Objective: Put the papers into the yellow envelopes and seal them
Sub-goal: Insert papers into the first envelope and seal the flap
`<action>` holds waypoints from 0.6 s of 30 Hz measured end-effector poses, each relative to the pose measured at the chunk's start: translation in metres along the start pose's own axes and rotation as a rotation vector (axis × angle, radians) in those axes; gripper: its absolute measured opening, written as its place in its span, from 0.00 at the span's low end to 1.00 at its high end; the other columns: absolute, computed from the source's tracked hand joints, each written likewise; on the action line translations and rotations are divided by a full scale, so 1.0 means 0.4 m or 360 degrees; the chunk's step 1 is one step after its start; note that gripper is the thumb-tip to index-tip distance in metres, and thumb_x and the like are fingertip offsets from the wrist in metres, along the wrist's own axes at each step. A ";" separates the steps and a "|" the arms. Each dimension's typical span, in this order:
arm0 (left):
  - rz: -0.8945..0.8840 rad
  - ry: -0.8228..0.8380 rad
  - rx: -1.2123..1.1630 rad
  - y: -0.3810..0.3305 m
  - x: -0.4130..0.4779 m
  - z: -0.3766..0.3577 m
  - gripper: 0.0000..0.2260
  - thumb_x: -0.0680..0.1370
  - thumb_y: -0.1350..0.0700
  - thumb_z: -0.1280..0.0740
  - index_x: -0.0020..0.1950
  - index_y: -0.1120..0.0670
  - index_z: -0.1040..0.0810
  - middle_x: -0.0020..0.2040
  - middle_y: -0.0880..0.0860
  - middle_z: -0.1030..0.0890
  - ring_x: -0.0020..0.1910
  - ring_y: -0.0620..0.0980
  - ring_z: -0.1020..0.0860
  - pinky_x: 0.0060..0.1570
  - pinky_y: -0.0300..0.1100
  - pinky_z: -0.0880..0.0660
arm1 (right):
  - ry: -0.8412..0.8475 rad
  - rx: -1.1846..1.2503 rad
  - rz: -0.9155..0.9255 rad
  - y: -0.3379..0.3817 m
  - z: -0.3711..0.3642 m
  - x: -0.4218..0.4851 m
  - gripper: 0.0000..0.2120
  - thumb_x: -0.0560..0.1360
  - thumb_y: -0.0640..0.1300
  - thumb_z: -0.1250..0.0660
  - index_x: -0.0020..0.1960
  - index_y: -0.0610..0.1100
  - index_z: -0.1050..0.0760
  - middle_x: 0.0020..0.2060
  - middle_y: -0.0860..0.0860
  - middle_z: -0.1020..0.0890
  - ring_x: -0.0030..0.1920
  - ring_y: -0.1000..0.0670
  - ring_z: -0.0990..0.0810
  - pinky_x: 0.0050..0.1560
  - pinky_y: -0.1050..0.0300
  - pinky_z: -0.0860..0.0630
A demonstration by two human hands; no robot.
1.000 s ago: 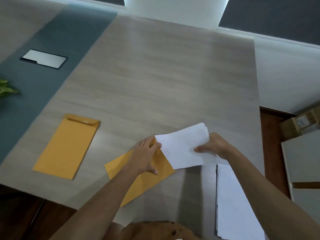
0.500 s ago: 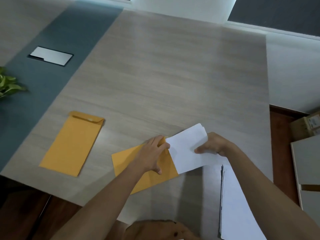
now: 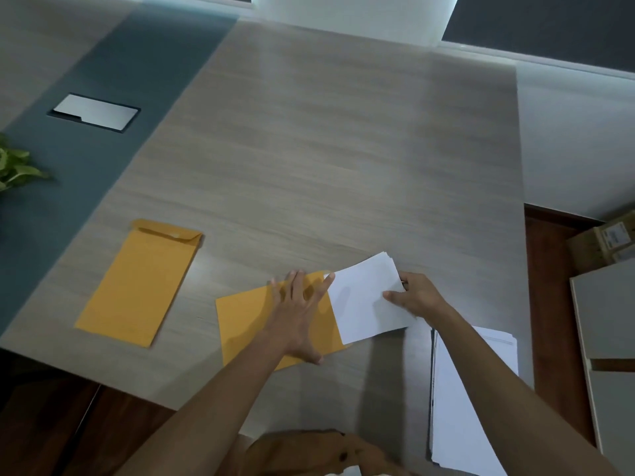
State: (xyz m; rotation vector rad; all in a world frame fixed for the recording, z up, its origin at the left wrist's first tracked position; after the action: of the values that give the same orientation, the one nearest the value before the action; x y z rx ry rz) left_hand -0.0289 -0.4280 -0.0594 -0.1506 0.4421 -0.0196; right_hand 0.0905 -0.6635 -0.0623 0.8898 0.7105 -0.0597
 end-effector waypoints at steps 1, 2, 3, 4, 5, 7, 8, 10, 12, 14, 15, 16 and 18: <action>-0.0015 -0.0007 -0.0008 -0.002 -0.001 0.003 0.70 0.52 0.30 0.23 0.74 0.41 0.73 0.77 0.65 0.55 0.77 0.65 0.59 0.69 0.72 0.56 | 0.0000 0.0033 -0.0023 -0.005 -0.004 0.000 0.11 0.71 0.41 0.26 0.53 0.46 0.19 0.49 0.48 0.15 0.50 0.45 0.17 0.47 0.49 0.21; -0.0029 -0.0015 -0.0016 -0.004 -0.003 0.007 0.70 0.52 0.31 0.23 0.75 0.41 0.73 0.77 0.65 0.54 0.77 0.65 0.59 0.69 0.71 0.56 | 0.0010 0.0073 -0.0040 -0.006 -0.009 -0.002 0.11 0.72 0.41 0.26 0.53 0.45 0.19 0.50 0.48 0.15 0.50 0.44 0.17 0.47 0.48 0.21; -0.0041 -0.0012 -0.0028 -0.006 -0.004 0.009 0.69 0.53 0.31 0.23 0.75 0.41 0.72 0.77 0.64 0.53 0.77 0.64 0.58 0.70 0.71 0.56 | 0.0023 0.0110 -0.0059 -0.007 -0.016 -0.005 0.11 0.72 0.40 0.26 0.54 0.45 0.19 0.50 0.47 0.15 0.50 0.44 0.17 0.46 0.48 0.21; -0.0052 -0.0009 -0.0040 -0.008 -0.005 0.010 0.69 0.53 0.32 0.23 0.75 0.41 0.72 0.77 0.64 0.53 0.77 0.64 0.58 0.70 0.70 0.57 | 0.0038 0.0135 -0.0073 -0.008 -0.023 -0.008 0.11 0.72 0.39 0.26 0.55 0.45 0.19 0.51 0.46 0.15 0.50 0.44 0.17 0.46 0.48 0.20; -0.0063 -0.0010 -0.0049 -0.010 -0.006 0.011 0.68 0.53 0.32 0.24 0.75 0.41 0.72 0.77 0.63 0.52 0.77 0.64 0.57 0.70 0.70 0.57 | 0.0049 0.0151 -0.0088 -0.010 -0.031 -0.011 0.12 0.72 0.39 0.26 0.56 0.44 0.20 0.52 0.46 0.16 0.51 0.44 0.17 0.48 0.46 0.20; -0.0081 -0.0021 -0.0073 -0.014 -0.008 0.012 0.68 0.53 0.33 0.24 0.75 0.41 0.72 0.76 0.63 0.50 0.77 0.64 0.56 0.70 0.70 0.56 | 0.0059 0.0154 -0.0103 -0.010 -0.047 -0.018 0.15 0.72 0.40 0.26 0.58 0.43 0.21 0.53 0.45 0.16 0.52 0.43 0.17 0.51 0.43 0.19; -0.0089 -0.0032 -0.0093 -0.016 -0.008 0.014 0.68 0.53 0.33 0.24 0.75 0.41 0.72 0.76 0.62 0.50 0.77 0.63 0.55 0.70 0.71 0.55 | 0.0065 0.0142 -0.0101 -0.008 -0.056 -0.021 0.16 0.72 0.41 0.26 0.59 0.43 0.21 0.54 0.46 0.17 0.53 0.43 0.18 0.51 0.42 0.19; -0.0112 -0.0071 -0.0125 -0.027 -0.007 0.021 0.67 0.54 0.33 0.25 0.75 0.42 0.72 0.74 0.61 0.47 0.76 0.63 0.52 0.70 0.71 0.53 | 0.0082 0.0122 -0.0085 0.001 -0.076 -0.031 0.17 0.72 0.42 0.26 0.60 0.44 0.22 0.53 0.47 0.17 0.52 0.44 0.18 0.49 0.43 0.18; -0.0154 -0.0132 -0.0126 -0.048 -0.004 0.031 0.66 0.55 0.32 0.27 0.76 0.43 0.71 0.72 0.60 0.44 0.75 0.62 0.48 0.70 0.70 0.51 | 0.0089 0.0119 -0.0033 0.019 -0.096 -0.047 0.17 0.72 0.43 0.26 0.60 0.44 0.22 0.52 0.47 0.17 0.51 0.45 0.18 0.47 0.46 0.18; -0.0192 -0.0181 -0.0118 -0.066 -0.001 0.039 0.65 0.55 0.31 0.27 0.76 0.43 0.71 0.71 0.59 0.43 0.74 0.60 0.46 0.70 0.70 0.50 | 0.0119 0.0114 0.0033 0.037 -0.111 -0.059 0.15 0.72 0.43 0.25 0.58 0.44 0.21 0.51 0.48 0.16 0.49 0.47 0.17 0.48 0.48 0.18; -0.0198 -0.0190 -0.0119 -0.071 0.000 0.042 0.65 0.55 0.31 0.27 0.76 0.43 0.71 0.72 0.59 0.43 0.74 0.60 0.46 0.70 0.69 0.49 | 0.0141 0.0109 0.0053 0.044 -0.113 -0.062 0.14 0.72 0.44 0.25 0.56 0.44 0.20 0.50 0.48 0.15 0.48 0.48 0.17 0.48 0.48 0.18; -0.0194 -0.0191 -0.0123 -0.071 0.001 0.043 0.65 0.55 0.31 0.27 0.76 0.43 0.71 0.72 0.59 0.43 0.74 0.60 0.46 0.70 0.70 0.49 | 0.0159 0.0111 0.0049 0.048 -0.111 -0.064 0.12 0.72 0.45 0.26 0.55 0.45 0.19 0.48 0.49 0.15 0.47 0.48 0.16 0.47 0.47 0.18; -0.0194 -0.0195 -0.0109 -0.066 0.000 0.046 0.66 0.55 0.31 0.27 0.76 0.43 0.71 0.72 0.59 0.43 0.74 0.59 0.46 0.69 0.70 0.49 | 0.0133 0.0130 0.0001 0.051 -0.092 -0.066 0.08 0.74 0.44 0.28 0.52 0.44 0.17 0.45 0.48 0.15 0.43 0.47 0.16 0.44 0.47 0.18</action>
State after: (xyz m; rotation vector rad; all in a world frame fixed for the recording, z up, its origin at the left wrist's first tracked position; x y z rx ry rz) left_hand -0.0206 -0.4515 -0.0390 -0.2445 0.3106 -0.1144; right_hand 0.0569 -0.6297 -0.0481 0.9752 0.7902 -0.0518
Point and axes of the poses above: each hand's wrist, its own x-axis towards the middle knuckle, its own z-axis out of the back of the hand, y = z × x, the point moved 2 cm from there along x, towards the middle knuckle
